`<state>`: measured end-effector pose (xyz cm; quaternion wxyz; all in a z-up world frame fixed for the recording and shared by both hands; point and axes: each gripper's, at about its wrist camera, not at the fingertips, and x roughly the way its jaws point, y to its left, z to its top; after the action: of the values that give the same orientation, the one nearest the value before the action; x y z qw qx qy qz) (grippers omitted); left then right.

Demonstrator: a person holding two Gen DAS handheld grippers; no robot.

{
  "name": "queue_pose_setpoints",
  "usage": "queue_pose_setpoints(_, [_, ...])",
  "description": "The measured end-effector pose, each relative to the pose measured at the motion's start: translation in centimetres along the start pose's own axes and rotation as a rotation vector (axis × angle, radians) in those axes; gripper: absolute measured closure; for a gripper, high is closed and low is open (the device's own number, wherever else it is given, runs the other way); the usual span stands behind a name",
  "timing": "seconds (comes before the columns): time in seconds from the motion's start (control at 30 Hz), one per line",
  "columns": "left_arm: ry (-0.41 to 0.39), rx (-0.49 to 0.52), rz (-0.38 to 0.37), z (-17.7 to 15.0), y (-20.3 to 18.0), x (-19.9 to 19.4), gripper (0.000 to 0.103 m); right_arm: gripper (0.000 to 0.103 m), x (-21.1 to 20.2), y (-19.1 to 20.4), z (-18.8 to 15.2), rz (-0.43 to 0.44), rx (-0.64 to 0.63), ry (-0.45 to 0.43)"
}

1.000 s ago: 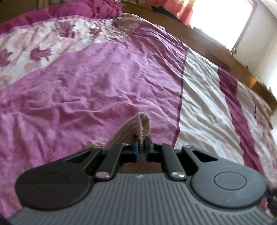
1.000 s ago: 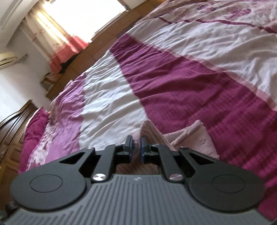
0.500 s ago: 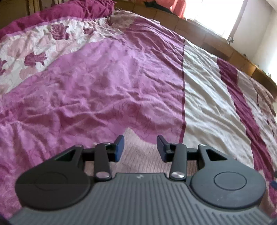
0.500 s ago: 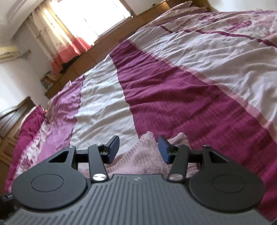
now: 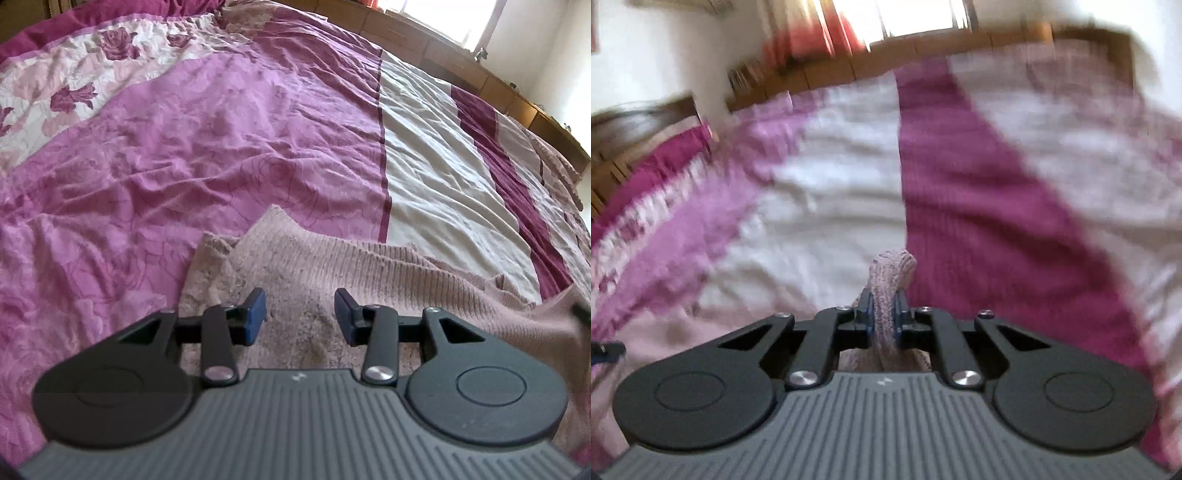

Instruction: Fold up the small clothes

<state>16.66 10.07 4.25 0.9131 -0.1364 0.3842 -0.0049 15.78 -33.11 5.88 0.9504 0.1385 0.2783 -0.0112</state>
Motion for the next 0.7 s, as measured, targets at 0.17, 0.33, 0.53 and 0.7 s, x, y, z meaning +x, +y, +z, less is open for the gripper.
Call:
queue_pose_setpoints(0.17, [0.003,0.022,0.021,-0.5,-0.2,0.6,0.060,0.091,1.1,-0.2,-0.2,-0.051,-0.042,-0.027])
queue_pose_setpoints(0.33, [-0.001,0.061,0.045,-1.0,-0.5,1.4,0.055,0.064,4.8,-0.8,-1.5,-0.108,-0.038,0.132])
queue_pose_setpoints(0.53, [-0.015,0.112,0.055,-1.1,-1.3,0.7,0.054,0.053,-0.1,1.3,-0.7,-0.100,-0.019,0.004])
queue_pose_setpoints(0.7, [-0.034,0.109,0.036,-1.2,-1.7,-0.3,0.054,0.053,-1.7,5.6,-1.6,0.059,-0.098,0.059])
